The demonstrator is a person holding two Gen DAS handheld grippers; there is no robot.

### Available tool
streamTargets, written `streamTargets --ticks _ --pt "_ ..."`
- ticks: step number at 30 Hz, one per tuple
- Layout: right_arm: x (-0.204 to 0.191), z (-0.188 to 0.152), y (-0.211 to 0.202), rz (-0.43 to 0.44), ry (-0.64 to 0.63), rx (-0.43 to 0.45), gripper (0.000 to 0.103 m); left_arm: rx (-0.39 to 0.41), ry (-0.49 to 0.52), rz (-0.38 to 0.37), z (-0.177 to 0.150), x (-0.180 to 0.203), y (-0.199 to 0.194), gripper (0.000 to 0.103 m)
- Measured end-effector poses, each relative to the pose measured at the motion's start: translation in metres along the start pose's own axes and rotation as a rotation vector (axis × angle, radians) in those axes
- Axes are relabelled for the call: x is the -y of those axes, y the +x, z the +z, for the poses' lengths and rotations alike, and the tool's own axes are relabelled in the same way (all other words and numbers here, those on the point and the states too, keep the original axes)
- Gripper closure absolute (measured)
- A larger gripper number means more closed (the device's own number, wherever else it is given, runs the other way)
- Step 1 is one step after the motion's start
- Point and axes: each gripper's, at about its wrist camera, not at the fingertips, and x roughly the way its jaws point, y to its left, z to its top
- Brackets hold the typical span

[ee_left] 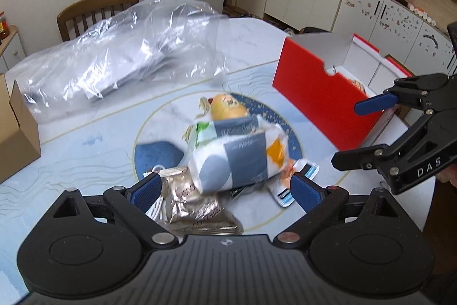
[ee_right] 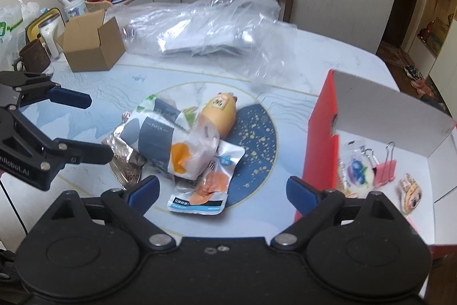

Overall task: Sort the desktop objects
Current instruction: 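Withdraw both tools from the shoebox back toward the remaining pile, then grasp the silver foil snack bag with the left tool while the right tool grasps the white patterned paper bag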

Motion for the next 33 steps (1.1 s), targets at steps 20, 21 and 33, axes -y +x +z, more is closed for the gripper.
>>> streamTargets --ticks 20,21,33 --pt "-0.023 0.03 0.055 0.018 -0.054 -0.069 0.01 -0.089 -0.003 0.048 -0.024 -0.016 0.053 0.006" --pt "-0.026 0.032 0.058 0.026 -0.063 -0.07 0.01 -0.089 0.0 0.047 -0.024 -0.016 0.055 0.006" --pt "-0.039 0.044 0.087 0.055 -0.083 -0.11 0.016 -0.083 -0.012 0.049 -0.024 -0.02 0.064 0.007"
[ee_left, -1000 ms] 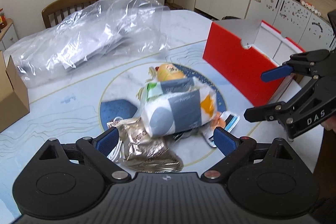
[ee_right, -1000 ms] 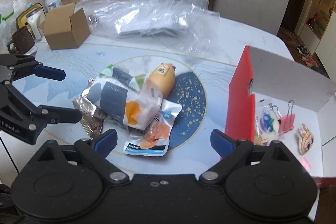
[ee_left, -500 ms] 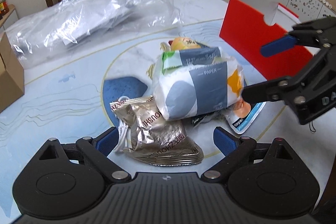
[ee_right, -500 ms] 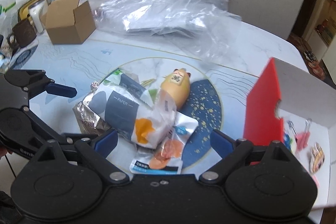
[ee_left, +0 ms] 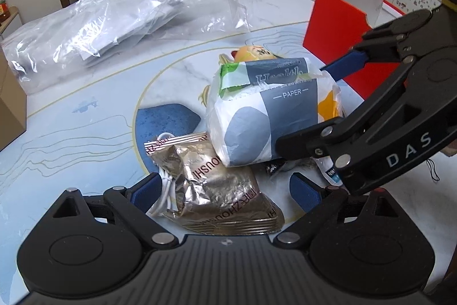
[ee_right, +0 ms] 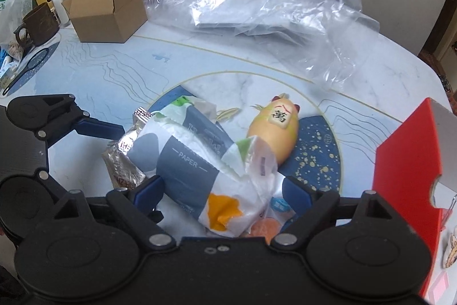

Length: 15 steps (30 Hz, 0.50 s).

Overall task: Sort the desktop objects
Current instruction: 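Grasp the silver foil snack bag with the left tool while the right tool grasps the white patterned paper bag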

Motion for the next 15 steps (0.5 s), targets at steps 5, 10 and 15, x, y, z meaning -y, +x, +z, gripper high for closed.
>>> streamTargets --ticks 5,10,15 --pt "0.0003 0.002 0.0045 0.005 0.011 -0.016 0.022 0.002 -0.01 -0.005 0.0009 -0.003 0.0006 0.016" --pt "0.0001 0.0026 0.0062 0.001 0.017 -0.021 0.03 0.004 -0.018 -0.007 0.0008 -0.0045 0.0004 0.034" --pt "0.0013 0.0023 0.0055 -0.003 0.029 -0.019 0.038 0.0 -0.022 -0.001 0.0018 -0.0057 -0.0009 0.043"
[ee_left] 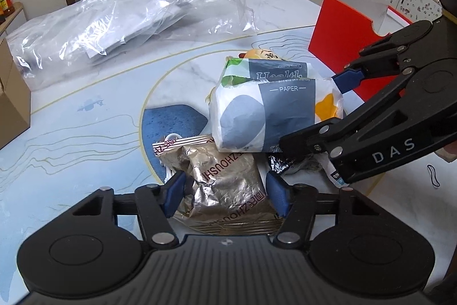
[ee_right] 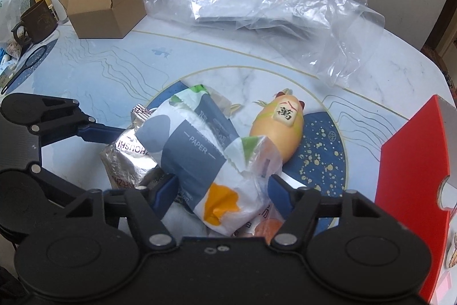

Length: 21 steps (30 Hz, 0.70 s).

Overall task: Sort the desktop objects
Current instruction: 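Grasp the silver foil snack bag with the left tool while the right tool grasps the white patterned paper bag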

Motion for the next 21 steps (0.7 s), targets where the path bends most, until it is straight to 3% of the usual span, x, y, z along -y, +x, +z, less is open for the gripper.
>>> streamTargets --ticks 11,21 --pt "-0.003 -0.004 -0.008 -0.026 0.005 0.007 0.063 0.002 0.004 0.02 0.0 0.003 -0.003 0.055" --pt "-0.004 -0.01 -0.029 -0.029 0.039 0.042 0.067 0.022 -0.008 0.011 0.002 0.005 -0.021 0.056"
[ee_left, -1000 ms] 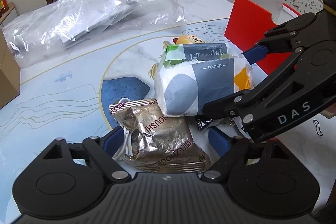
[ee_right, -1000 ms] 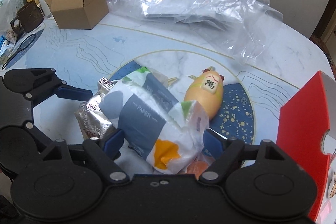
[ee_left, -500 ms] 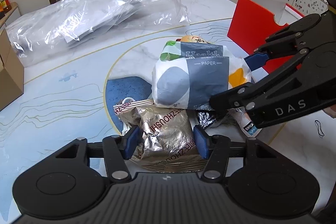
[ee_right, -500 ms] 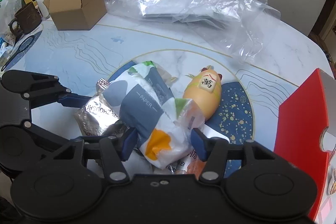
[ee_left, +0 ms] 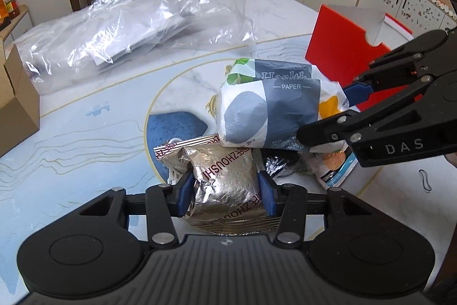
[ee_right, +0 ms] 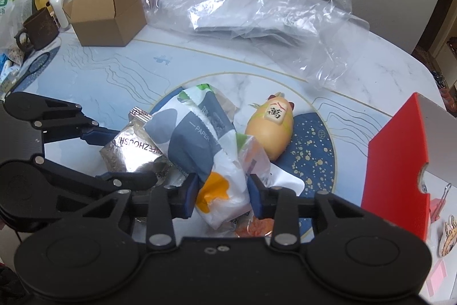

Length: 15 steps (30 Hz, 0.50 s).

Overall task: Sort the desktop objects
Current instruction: 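Grasp the silver foil snack bag with the left tool while the right tool grasps the white patterned paper bag, then lift the foil bag with the left tool while the right tool carries the paper bag toward the shoebox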

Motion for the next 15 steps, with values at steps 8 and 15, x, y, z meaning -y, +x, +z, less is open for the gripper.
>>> streamTargets --ticks 8,15 --pt "0.008 -0.006 -0.031 -0.003 0.038 0.044 0.067 0.023 0.014 -0.021 0.007 0.012 -0.022 0.056" --pt "0.015 -0.015 -0.057 -0.012 0.063 0.071 0.067 0.042 0.022 -0.036 0.013 0.022 -0.041 0.056"
